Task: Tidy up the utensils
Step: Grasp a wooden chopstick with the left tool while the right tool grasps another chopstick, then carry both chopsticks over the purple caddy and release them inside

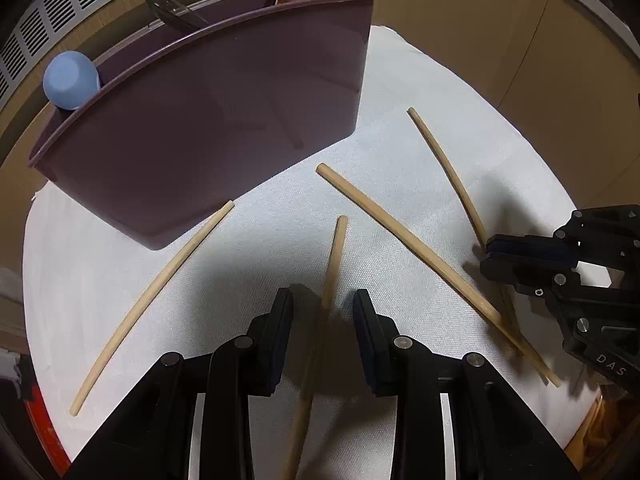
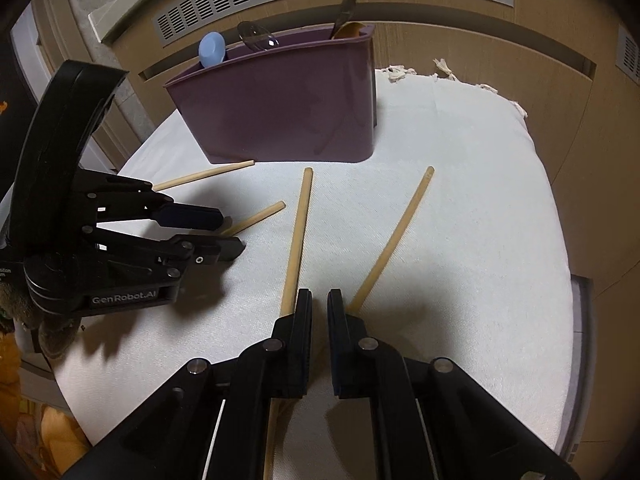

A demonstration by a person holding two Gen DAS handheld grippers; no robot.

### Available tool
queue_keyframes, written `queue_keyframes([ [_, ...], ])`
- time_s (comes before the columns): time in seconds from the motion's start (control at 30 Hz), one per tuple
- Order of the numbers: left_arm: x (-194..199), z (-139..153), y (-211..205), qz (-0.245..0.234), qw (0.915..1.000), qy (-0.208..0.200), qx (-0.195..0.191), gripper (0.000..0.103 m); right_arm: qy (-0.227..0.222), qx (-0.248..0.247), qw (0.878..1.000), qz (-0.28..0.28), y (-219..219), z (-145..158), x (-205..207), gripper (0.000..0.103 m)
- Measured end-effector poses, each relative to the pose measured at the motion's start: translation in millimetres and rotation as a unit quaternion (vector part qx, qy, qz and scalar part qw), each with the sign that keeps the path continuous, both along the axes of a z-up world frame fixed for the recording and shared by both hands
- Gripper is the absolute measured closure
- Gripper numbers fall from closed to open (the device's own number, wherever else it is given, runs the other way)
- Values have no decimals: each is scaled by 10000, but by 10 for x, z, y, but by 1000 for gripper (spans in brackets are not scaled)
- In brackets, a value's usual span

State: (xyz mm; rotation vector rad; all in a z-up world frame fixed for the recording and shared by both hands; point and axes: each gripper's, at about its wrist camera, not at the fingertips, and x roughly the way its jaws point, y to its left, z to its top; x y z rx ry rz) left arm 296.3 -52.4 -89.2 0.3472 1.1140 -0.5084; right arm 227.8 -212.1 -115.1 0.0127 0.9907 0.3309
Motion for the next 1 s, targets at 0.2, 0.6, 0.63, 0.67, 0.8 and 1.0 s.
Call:
queue_keyframes([
  [0.2,44,127,-23,257,9979,-473,-360,98,-51,72,10000,4,-23,48,5,95],
  [0.6,-509,1101,742,1149,9508,-2162,-1896,98,147,-131,9996,181,382,80,570,93],
  [0.63,-550,1133,788,1205,9478,-2205,-1961,98,169,-204,9995,143,423,57,618,91],
  [0.67,-615,1156,830,1228,9463,-2221,-2001,98,205,-292,9993,101,462,29,669,91],
  [0.8,-743,1085,946,1330,9405,-2241,-2181,98,348,-448,9984,-85,540,-62,780,91],
  [1.0,-790,1023,1077,1444,9349,-2214,-2368,98,225,-831,9963,73,688,-45,691,95],
])
